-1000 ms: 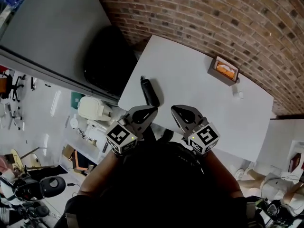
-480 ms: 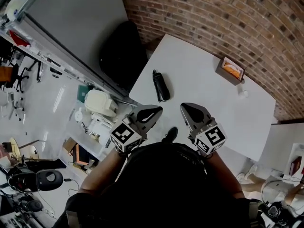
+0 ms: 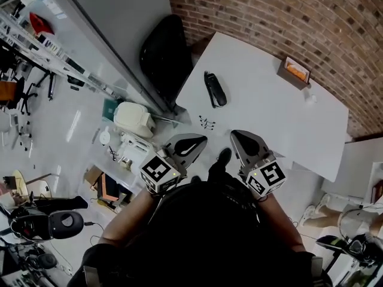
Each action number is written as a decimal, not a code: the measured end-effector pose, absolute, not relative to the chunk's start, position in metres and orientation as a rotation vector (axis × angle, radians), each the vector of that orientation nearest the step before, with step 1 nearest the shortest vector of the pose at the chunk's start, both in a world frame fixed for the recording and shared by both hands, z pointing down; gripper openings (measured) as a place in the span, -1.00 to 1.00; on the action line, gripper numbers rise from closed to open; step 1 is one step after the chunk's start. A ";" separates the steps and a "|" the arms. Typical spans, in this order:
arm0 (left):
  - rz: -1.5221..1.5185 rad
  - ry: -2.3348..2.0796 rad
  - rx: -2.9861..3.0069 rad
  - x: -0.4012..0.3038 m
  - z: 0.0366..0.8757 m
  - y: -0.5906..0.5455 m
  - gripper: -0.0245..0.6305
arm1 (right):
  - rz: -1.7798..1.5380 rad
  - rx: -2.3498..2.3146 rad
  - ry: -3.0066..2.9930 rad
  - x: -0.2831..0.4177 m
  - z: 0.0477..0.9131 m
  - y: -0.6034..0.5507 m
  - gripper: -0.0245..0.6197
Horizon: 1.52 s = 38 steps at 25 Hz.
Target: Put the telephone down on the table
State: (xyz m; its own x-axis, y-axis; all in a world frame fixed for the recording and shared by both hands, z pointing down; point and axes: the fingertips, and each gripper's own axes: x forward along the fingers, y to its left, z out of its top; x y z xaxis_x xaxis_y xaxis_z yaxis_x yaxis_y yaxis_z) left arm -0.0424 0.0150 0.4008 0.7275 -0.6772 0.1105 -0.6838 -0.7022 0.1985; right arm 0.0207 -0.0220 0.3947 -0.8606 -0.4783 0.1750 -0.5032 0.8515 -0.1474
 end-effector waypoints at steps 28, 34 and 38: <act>0.025 -0.949 2.758 0.177 0.414 0.216 -0.91 | 0.305 0.888 -2.854 0.210 0.402 0.206 -0.88; 0.036 -0.971 2.723 0.214 0.408 0.239 -0.91 | 0.285 0.866 -2.864 0.242 0.399 0.229 -0.88; 0.066 -0.985 2.750 0.227 0.402 0.249 -0.91 | 0.271 0.846 -2.876 0.249 0.396 0.235 -0.88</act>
State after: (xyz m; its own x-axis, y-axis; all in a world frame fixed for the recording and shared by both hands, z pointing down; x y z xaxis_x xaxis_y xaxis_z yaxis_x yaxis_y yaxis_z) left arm 0.2270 0.2485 0.4023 0.7745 -0.6219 0.1155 -0.6318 -0.7514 0.1904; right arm 0.2492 0.2346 0.3957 -0.8342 -0.5227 0.1758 -0.5463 0.8267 -0.1344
